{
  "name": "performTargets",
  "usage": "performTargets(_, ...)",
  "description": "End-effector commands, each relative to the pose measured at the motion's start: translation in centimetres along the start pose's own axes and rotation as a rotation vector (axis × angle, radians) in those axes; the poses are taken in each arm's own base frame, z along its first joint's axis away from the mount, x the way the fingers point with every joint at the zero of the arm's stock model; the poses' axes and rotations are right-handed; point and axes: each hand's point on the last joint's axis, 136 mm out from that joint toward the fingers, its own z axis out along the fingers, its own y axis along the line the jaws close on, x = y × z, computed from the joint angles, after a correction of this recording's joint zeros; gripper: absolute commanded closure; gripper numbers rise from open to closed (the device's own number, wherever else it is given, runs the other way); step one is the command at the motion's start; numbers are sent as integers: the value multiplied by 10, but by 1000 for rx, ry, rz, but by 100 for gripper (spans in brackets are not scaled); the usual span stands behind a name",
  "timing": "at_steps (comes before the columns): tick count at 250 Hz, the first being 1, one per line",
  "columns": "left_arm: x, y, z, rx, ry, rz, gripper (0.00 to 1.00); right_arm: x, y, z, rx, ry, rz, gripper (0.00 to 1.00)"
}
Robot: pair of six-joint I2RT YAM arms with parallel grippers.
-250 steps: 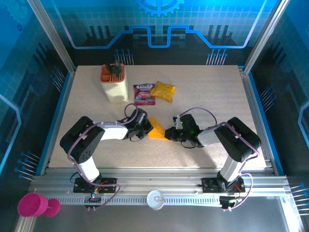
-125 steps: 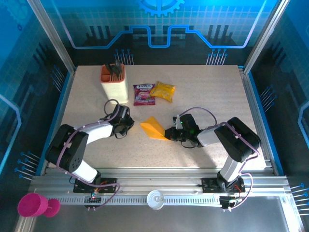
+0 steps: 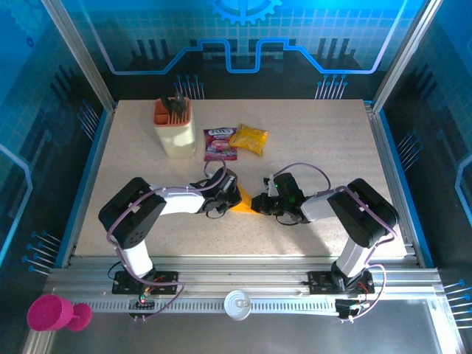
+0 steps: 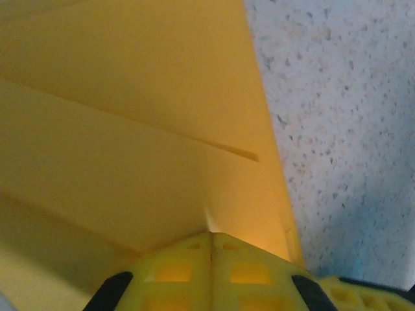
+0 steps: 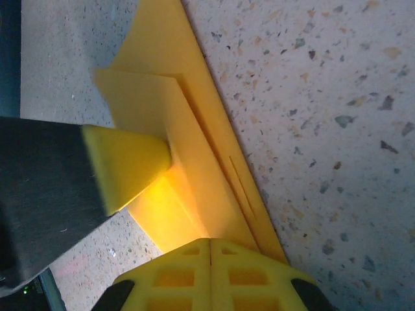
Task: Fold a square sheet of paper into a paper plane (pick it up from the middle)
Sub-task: Fourth fold the wing at the center of the table.
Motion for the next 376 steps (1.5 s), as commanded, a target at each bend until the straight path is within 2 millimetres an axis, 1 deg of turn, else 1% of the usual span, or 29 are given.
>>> performTargets(1, 9, 26, 13, -81, 24, -35, 100, 100, -108, -23, 417, 276, 154, 100)
performTargets(37, 13, 55, 19, -184, 35, -49, 100, 96, -96, -28, 362, 252, 123, 100)
performTargets(67, 12, 69, 19, -219, 37, -64, 100, 93, -88, -39, 341, 222, 104, 100)
performTargets(94, 8, 74, 17, -226, 33, -65, 100, 95, -85, -53, 345, 200, 94, 100)
performTargets(127, 3, 75, 14, -222, 22, -56, 100, 101, -93, -75, 375, 177, 118, 100)
performTargets(138, 2, 73, 14, -214, 23, -38, 100, 99, -89, -79, 344, 158, 134, 100)
performTargets(155, 0, 71, 14, -216, 27, -4, 100, 89, -82, -86, 337, 128, 136, 99)
performTargets(167, -1, 67, 15, -207, 29, 23, 100, 80, -73, -90, 313, 103, 127, 95)
performTargets(173, -1, 65, 15, -200, 31, 34, 100, 74, -67, -91, 295, 91, 126, 92)
performTargets(183, -1, 64, 15, -196, 37, 46, 100, 65, -57, -94, 266, 73, 118, 82)
performTargets(199, -1, 61, 16, -184, 45, 63, 100, 50, -40, -96, 216, 48, 101, 75)
performTargets(229, 1, 58, 19, -174, 61, 76, 100, 28, -16, -94, 144, 19, 73, 64)
performTargets(251, 2, 57, 22, -167, 71, 80, 100, 17, -6, -88, 107, 12, 71, 63)
performTargets(265, 3, 56, 23, -161, 75, 84, 100, 13, -3, -82, 85, 14, 78, 62)
performTargets(316, 4, 59, 25, -165, 81, 88, 100, 10, -9, -62, 59, 24, 115, 62)
performTargets(376, 4, 61, 27, -164, 85, 85, 100, 8, -11, -50, 38, 30, 137, 66)
